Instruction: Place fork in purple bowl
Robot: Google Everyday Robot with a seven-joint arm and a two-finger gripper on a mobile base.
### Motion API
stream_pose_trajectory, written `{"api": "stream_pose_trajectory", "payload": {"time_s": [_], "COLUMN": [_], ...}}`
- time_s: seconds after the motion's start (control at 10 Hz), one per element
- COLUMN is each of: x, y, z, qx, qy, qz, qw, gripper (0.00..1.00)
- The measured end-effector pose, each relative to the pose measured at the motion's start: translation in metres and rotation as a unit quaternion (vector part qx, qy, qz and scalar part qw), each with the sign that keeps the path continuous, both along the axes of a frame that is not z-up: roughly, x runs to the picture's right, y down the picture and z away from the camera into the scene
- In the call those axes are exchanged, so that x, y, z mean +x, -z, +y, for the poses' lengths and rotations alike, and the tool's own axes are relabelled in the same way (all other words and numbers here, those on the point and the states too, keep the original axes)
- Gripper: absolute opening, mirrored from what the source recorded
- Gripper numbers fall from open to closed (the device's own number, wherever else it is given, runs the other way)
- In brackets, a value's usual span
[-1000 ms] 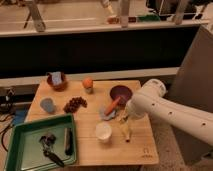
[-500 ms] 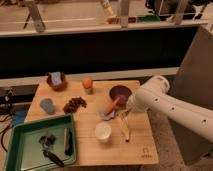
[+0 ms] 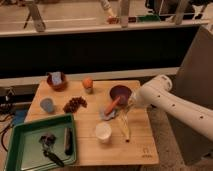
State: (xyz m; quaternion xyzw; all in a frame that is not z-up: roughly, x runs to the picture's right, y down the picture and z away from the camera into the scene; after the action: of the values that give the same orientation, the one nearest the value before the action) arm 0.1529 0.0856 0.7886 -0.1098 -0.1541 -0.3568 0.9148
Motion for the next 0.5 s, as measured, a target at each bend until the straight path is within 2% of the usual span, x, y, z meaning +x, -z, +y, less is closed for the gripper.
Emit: {"api": "stream_pose_trajectory", "payload": {"time_s": [0.5], "x": [-0.010], "y": [-0.022], "z": [-0.020], "qx": [0.039], "qy": [0.059], "qz": [-0.018], "qw": [0.9974], "gripper": [0.00]}}
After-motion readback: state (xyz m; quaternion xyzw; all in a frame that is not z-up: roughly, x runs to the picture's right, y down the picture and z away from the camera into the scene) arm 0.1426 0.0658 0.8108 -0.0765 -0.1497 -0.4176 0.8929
